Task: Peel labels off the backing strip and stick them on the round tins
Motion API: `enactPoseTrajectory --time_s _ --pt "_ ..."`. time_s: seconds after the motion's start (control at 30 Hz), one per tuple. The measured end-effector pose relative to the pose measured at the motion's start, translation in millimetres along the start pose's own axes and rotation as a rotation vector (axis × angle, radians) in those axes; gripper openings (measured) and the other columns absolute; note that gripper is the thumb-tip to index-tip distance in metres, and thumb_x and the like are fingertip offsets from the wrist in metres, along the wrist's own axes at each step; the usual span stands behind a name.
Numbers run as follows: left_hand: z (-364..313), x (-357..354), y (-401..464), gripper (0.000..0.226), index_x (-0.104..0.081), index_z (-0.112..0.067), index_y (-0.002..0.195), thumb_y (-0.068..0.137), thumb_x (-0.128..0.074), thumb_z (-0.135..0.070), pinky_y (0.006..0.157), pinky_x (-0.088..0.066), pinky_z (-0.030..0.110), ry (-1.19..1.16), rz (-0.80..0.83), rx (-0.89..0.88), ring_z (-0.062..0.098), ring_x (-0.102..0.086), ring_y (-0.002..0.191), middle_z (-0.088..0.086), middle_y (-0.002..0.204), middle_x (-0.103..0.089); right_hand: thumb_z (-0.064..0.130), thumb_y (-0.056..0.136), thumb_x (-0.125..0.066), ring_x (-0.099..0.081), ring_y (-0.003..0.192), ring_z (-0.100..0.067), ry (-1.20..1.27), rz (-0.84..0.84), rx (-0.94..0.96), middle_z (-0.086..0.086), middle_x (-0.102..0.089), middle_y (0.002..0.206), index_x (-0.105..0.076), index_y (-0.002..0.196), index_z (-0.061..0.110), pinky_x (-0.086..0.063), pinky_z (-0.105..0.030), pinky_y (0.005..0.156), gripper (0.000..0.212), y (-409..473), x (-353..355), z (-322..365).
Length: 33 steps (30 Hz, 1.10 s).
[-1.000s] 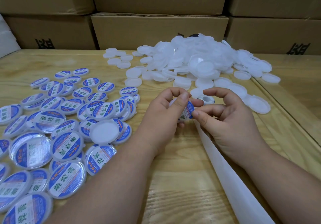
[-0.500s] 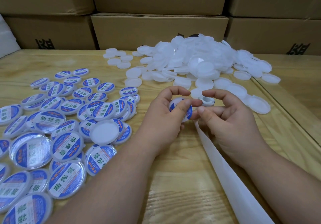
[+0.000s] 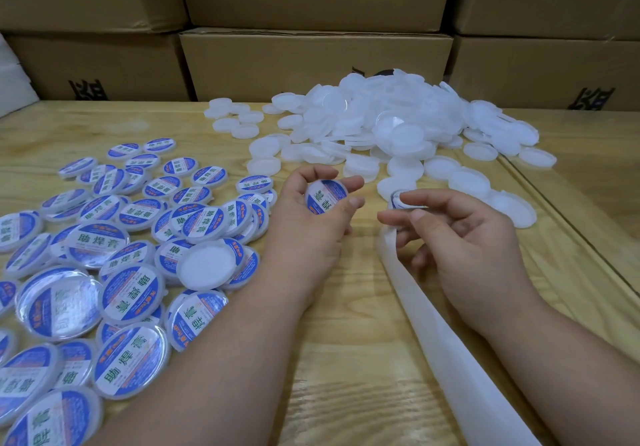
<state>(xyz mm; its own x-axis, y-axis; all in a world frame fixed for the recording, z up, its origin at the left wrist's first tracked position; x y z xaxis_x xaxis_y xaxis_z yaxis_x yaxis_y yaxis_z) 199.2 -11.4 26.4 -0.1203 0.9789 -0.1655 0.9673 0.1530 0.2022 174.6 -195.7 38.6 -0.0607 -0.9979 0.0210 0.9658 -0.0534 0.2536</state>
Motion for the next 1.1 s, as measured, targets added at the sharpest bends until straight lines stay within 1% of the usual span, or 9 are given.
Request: enactPoseTrajectory --time_s 0.1,0.23,0.4,0.53,0.67,0.77,0.87,0.97,1.1 --pt "5 2 2 0.036 -0.053 -0.03 0.11 0.092 -0.072 -0.005 0.064 -0.052 0.014 0.016 -0.023 0.012 0.003 -0.072 0.095 -0.015 0.103 -0.077 -0.005 0.096 -0.055 -0.067 0.064 -0.015 0.004 -0.077 0.065 -0.006 -0.078 0.082 -0.07 0.092 0.012 -0.048 -0.017 0.053 0.023 1 9 4" --pt "12 6 5 0.043 -0.052 -0.032 0.108 0.095 -0.052 0.009 0.065 -0.053 0.016 -0.048 -0.057 0.07 0.006 -0.073 0.1 -0.011 0.101 -0.076 0.002 0.087 -0.055 -0.06 0.058 -0.009 -0.021 -0.217 0.107 -0.002 -0.074 0.071 -0.068 0.086 0.017 -0.045 -0.014 0.054 0.019 6 31 4" --pt "21 10 6 0.051 -0.055 -0.026 0.106 0.088 -0.034 0.016 0.067 -0.055 0.023 -0.233 -0.112 0.182 0.015 -0.074 0.1 0.003 0.109 -0.073 0.013 0.078 -0.055 -0.054 0.056 -0.008 -0.048 -0.36 -0.045 0.003 -0.07 0.066 -0.069 0.083 0.025 -0.043 -0.018 0.053 0.019 12 50 -15" --pt "22 14 7 0.054 -0.053 -0.025 0.111 0.089 -0.032 0.02 0.071 -0.058 0.024 -0.337 -0.168 0.207 0.02 -0.073 0.105 0.009 0.119 -0.068 0.016 0.08 -0.055 -0.05 0.054 -0.009 -0.095 -0.419 -0.173 0.007 -0.068 0.064 -0.071 0.082 0.026 -0.041 -0.028 0.058 0.018 21 53 -22" --pt "23 16 8 0.06 -0.053 -0.025 0.118 0.089 -0.029 0.022 0.08 -0.062 0.031 -0.466 -0.215 0.228 0.024 -0.075 0.101 0.012 0.121 -0.068 0.018 0.084 -0.053 -0.051 0.051 -0.001 -0.264 -0.488 -0.108 0.009 -0.064 0.062 -0.069 0.085 0.025 -0.042 -0.018 0.051 0.018 29 71 -9" --pt "23 18 9 0.064 -0.053 -0.024 0.123 0.088 -0.027 0.023 0.078 -0.062 0.034 -0.566 -0.237 0.25 0.031 -0.075 0.1 0.015 0.123 -0.068 0.025 0.083 -0.052 -0.062 0.085 -0.018 -0.521 -0.53 -0.051 0.008 -0.064 0.086 -0.067 0.098 0.026 -0.05 -0.031 0.074 0.022 28 87 0" --pt "22 17 10 0.069 -0.047 -0.027 0.131 0.088 -0.027 0.023 0.076 -0.062 0.035 -0.615 -0.225 0.239 0.033 -0.075 0.099 0.015 0.124 -0.068 0.036 0.084 -0.054 -0.041 0.128 -0.037 -0.9 -0.499 -0.153 -0.009 -0.053 0.131 -0.06 0.125 0.027 -0.035 -0.054 0.109 0.043 33 93 -2" --pt "19 17 11 0.063 -0.044 -0.019 0.141 0.093 -0.033 0.02 0.077 -0.062 0.034 -0.582 -0.201 0.195 0.028 -0.076 0.1 0.008 0.114 -0.075 0.043 0.085 -0.059 -0.03 0.138 -0.043 -1.101 -0.376 -0.39 -0.018 -0.04 0.148 -0.048 0.142 0.022 -0.027 -0.056 0.113 0.062 33 92 -22" --pt "20 18 11 0.033 -0.052 -0.005 0.132 0.102 -0.045 0.007 0.077 -0.063 0.033 -0.669 -0.234 0.213 0.022 -0.076 0.099 0.002 0.105 -0.079 0.034 0.086 -0.061 -0.033 0.137 -0.044 -1.139 -0.334 -0.396 -0.02 -0.044 0.147 -0.049 0.143 0.021 -0.03 -0.053 0.112 0.06 35 90 -27"
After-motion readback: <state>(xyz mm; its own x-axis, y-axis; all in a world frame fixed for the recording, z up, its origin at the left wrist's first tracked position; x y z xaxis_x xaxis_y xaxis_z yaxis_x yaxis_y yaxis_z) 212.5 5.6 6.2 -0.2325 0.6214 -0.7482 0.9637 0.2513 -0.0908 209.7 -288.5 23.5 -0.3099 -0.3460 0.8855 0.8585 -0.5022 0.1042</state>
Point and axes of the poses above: each hand's wrist, its own y-axis towards the middle knuckle, its own x-axis out of the back of the hand, z = x × y, the point moved 9 cm from there along y, towards the middle knuckle
